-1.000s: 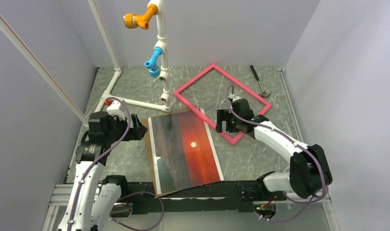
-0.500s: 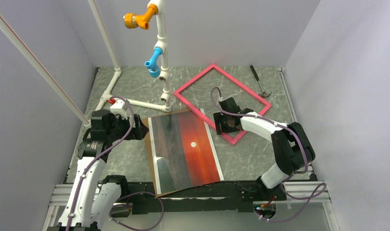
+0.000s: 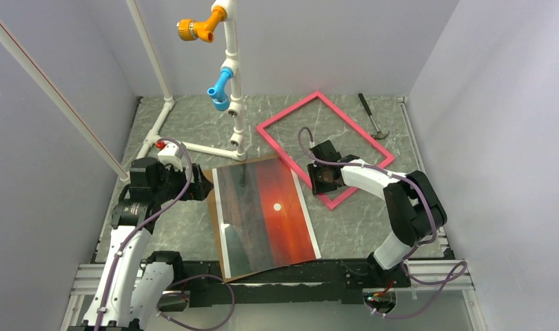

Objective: Put the photo into the frame

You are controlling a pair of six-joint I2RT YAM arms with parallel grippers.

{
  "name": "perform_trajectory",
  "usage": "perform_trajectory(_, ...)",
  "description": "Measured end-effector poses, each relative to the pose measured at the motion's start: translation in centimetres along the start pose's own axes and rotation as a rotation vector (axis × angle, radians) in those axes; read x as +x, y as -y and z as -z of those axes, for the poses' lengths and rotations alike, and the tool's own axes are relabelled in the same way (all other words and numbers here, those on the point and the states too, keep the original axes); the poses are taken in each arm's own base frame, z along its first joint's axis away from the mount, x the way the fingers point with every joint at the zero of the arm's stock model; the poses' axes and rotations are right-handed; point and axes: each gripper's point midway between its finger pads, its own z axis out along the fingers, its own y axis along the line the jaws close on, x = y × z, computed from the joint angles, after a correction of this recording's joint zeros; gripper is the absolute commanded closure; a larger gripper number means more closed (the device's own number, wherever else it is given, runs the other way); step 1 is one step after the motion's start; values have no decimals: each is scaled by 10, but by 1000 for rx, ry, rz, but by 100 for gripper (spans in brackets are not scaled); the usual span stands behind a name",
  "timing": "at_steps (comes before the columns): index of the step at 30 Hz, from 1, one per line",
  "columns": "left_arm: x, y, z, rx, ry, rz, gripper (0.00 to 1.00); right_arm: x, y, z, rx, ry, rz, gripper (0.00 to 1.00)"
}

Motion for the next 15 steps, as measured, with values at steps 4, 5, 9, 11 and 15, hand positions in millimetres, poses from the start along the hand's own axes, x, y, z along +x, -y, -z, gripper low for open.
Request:
perform_trajectory(4, 0, 1, 0, 1, -1, -2, 1, 2, -3, 1, -14, -10, -17, 84)
perform_trajectory(5, 0, 1, 0, 1, -2, -3, 1, 3, -4, 1, -15, -14, -25, 88)
perform_trajectory(9, 1, 2, 0, 2, -5, -10, 1, 12, -6, 8, -15, -53, -92, 100)
perform_trajectory(11, 2, 4, -1, 4, -8, -15, 1, 16, -7, 15, -11, -58, -140, 100)
perform_trajectory(15, 4, 5, -1, 1, -13, -23, 1, 28, -7, 30, -14, -50, -237, 100)
